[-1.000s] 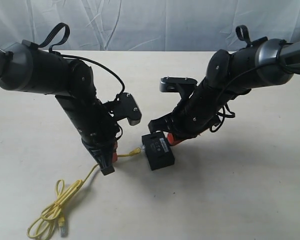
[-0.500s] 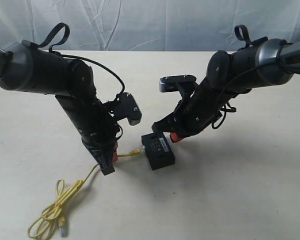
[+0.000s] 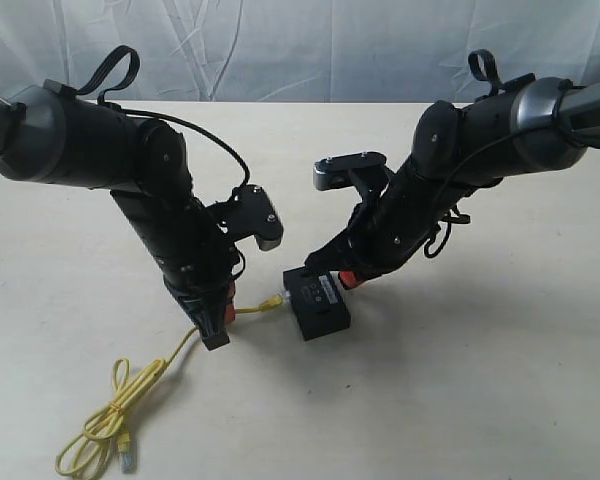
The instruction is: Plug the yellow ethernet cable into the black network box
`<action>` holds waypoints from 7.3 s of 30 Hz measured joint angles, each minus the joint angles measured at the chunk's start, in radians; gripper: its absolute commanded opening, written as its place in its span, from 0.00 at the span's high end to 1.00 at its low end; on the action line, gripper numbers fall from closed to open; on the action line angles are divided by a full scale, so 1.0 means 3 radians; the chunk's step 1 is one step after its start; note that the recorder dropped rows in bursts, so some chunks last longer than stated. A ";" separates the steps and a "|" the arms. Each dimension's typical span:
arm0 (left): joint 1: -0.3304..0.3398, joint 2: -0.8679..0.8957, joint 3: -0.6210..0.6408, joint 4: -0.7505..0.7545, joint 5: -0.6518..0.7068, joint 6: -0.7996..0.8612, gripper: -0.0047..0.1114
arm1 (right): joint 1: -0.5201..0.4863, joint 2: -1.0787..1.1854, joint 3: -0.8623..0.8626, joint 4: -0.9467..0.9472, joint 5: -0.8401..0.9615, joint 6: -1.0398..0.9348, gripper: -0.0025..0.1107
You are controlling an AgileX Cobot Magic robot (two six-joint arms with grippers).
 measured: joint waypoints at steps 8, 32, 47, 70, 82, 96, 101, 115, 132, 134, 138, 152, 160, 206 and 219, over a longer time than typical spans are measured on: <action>0.0000 0.0000 0.0000 0.0051 0.0024 0.0005 0.96 | -0.0007 0.0000 0.0000 0.0665 0.0079 -0.0713 0.98; 0.0000 0.0000 0.0000 0.0050 -0.0002 0.0013 0.96 | 0.0024 0.0005 0.0000 -0.0020 -0.0055 0.0073 0.98; 0.0000 0.0000 0.0000 0.0037 -0.0002 0.0013 0.96 | 0.0129 0.0039 0.0000 -0.0083 0.0005 0.0026 0.98; 0.0000 0.0000 0.0000 0.0036 -0.0014 0.0013 0.89 | -0.0192 -0.0536 0.0000 -0.0260 0.0313 0.0355 0.98; 0.0000 0.0000 0.0000 0.0067 -0.0014 0.0013 0.65 | -0.0192 -0.0569 0.0000 -0.0277 0.0413 0.0363 0.98; 0.0048 -0.0827 0.0000 0.0563 0.0198 -0.0978 0.96 | -0.0192 -0.1205 0.0605 -0.0277 0.0377 0.0434 0.98; 0.0362 -0.1153 0.0009 0.0652 0.0459 -0.1445 0.96 | -0.0229 -0.1611 0.1069 -0.0285 0.0122 0.0483 0.98; 0.1469 -0.2767 0.1063 0.0270 -0.0056 -0.1758 0.96 | -0.0972 -0.3261 0.1694 -0.0325 0.0030 0.0640 0.98; 0.1499 -0.4893 0.1768 0.0162 -0.0130 -0.1840 0.96 | -0.0985 -0.5849 0.2286 -0.0661 0.0076 0.0653 0.98; 0.1499 -0.4932 0.1768 0.0162 -0.0130 -0.1840 0.96 | -0.0992 -0.5975 0.2286 -0.0638 0.0076 0.0653 0.98; 0.1499 -0.4934 0.1768 0.0162 -0.0125 -0.1840 0.96 | -0.0992 -0.6023 0.2286 -0.0625 0.0076 0.0653 0.98; 0.1499 -0.4934 0.1768 0.0187 -0.0125 -0.1840 0.96 | -0.0992 -0.6371 0.2351 -0.0598 0.0060 0.0653 0.98; 0.1499 -0.4934 0.1768 0.0204 -0.0125 -0.1840 0.96 | -0.1035 -0.6613 0.2639 -0.0858 0.0041 0.0653 0.98; 0.1499 -0.4934 0.1768 0.0204 -0.0125 -0.1840 0.96 | -0.1363 -0.6619 0.3781 -0.1729 -0.0620 0.1656 0.98; 0.1499 -0.4934 0.1768 0.0223 -0.0125 -0.1819 0.96 | -0.1363 -0.6619 0.3781 -0.1729 -0.0645 0.1656 0.98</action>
